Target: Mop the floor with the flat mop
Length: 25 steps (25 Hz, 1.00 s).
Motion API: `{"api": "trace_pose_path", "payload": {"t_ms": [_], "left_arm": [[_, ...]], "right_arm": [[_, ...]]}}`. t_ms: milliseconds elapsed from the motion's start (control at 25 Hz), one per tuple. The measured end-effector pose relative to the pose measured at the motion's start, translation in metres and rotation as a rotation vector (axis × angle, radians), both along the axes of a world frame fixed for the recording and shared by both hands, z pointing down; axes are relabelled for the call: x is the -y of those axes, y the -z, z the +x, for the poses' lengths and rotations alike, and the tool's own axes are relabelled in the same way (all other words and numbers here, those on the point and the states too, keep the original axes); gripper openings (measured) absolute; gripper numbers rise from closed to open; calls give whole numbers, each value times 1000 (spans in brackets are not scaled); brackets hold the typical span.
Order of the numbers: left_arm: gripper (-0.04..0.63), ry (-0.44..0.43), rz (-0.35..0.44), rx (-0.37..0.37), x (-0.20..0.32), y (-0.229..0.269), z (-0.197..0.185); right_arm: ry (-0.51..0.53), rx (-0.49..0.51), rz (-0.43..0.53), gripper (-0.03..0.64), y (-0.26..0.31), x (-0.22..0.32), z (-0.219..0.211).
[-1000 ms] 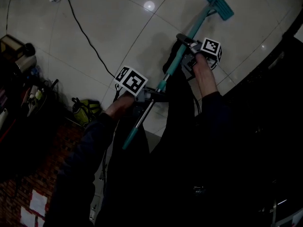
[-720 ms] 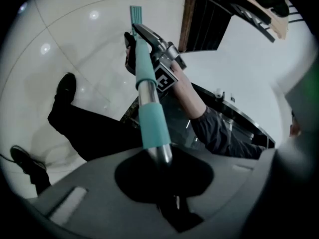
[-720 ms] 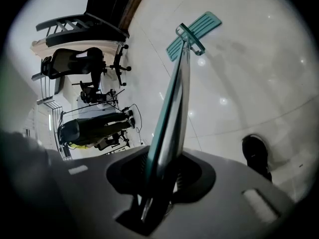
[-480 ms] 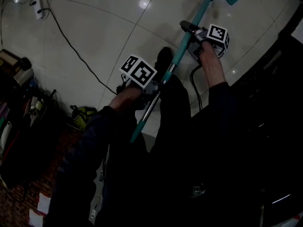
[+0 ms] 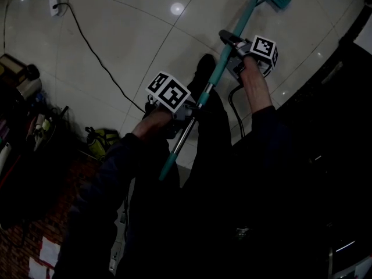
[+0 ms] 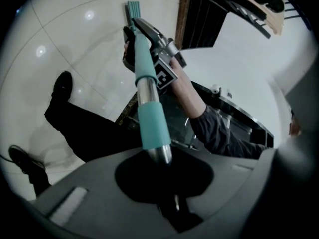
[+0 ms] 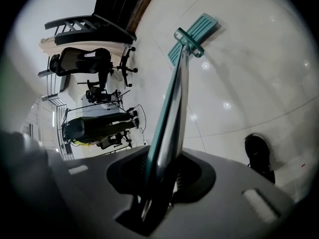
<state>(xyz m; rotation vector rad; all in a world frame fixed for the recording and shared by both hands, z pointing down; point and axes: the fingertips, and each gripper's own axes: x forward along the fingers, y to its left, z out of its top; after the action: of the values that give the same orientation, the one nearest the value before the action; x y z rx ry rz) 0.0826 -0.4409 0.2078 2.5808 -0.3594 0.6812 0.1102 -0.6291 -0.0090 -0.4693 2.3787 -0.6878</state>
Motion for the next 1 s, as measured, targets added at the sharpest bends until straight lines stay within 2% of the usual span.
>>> {"api": "trace_pose_path", "payload": {"t_ms": [120, 280, 480, 640, 800, 1000], "left_arm": [[54, -6, 4, -5, -32, -14, -24], [54, -19, 7, -18, -76, -62, -56], [54, -19, 11, -28, -99, -120, -107], [55, -18, -1, -67, -111, -148, -140], [55, -8, -5, -103, -119, -164, -156], [57, -22, -3, -111, -122, -168, -155]], "right_arm": [[-9, -17, 18, 127, -10, -34, -25], [3, -32, 36, 130, -57, -81, -59], [30, -27, 49, 132, -113, -107, -112], [62, -13, 40, 132, -148, -115, -145], [79, 2, 30, 130, -171, -121, -159], [71, -12, 23, 130, -176, -124, -157]]}}
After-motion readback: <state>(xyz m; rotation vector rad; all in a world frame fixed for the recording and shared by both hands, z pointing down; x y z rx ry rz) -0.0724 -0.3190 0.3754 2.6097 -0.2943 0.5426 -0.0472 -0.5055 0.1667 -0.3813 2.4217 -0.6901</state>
